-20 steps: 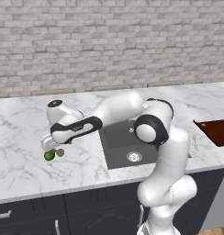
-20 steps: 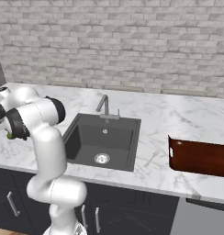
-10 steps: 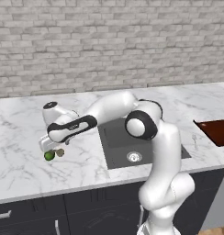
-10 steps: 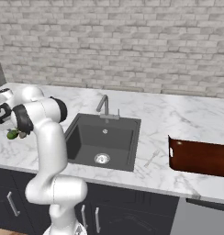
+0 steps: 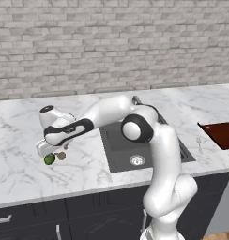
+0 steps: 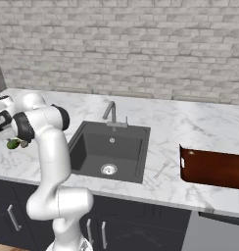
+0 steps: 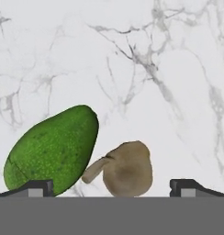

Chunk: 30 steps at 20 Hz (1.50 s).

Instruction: Pick up all produce items and place them in the sink. Turn on the sink faucet to wash them. Then turn the sink off and put them in the tray.

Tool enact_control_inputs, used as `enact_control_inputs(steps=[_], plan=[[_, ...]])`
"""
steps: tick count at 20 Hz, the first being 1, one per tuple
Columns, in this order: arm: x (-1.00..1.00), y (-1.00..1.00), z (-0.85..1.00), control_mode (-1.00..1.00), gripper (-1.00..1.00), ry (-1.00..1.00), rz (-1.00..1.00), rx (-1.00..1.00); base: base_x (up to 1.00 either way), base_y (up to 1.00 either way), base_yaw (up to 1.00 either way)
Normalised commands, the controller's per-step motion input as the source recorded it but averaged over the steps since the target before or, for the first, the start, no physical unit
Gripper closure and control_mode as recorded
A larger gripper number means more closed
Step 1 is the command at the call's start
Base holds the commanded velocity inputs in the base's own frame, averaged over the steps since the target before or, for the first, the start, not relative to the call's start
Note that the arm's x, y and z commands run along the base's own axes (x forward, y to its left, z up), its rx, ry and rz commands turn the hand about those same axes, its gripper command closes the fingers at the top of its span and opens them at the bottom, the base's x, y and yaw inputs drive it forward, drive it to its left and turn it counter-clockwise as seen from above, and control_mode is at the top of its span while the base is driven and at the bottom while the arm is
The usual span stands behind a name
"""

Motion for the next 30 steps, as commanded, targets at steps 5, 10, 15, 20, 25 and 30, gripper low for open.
enact_control_inputs(steps=[5,10,15,20,25,30], plan=[[-0.05,-0.07,-0.20,-1.00,-1.00,0.00,0.00,0.00,0.00,0.00,0.00],[-0.01,-0.18,-0.21,-1.00,-1.00,0.01,0.00,0.00,0.00,0.00,0.00],[0.04,-0.23,-0.18,-1.00,-1.00,0.03,0.00,0.00,0.00,0.00,0.00],[0.06,-0.13,-0.24,-1.00,-1.00,0.01,0.00,0.00,0.00,0.00,0.00],[0.02,-0.10,-0.29,-1.00,-1.00,0.00,0.01,0.00,0.00,0.00,0.00],[0.00,-0.05,-0.33,-1.00,-1.00,0.01,0.01,0.00,0.00,0.00,0.00]])
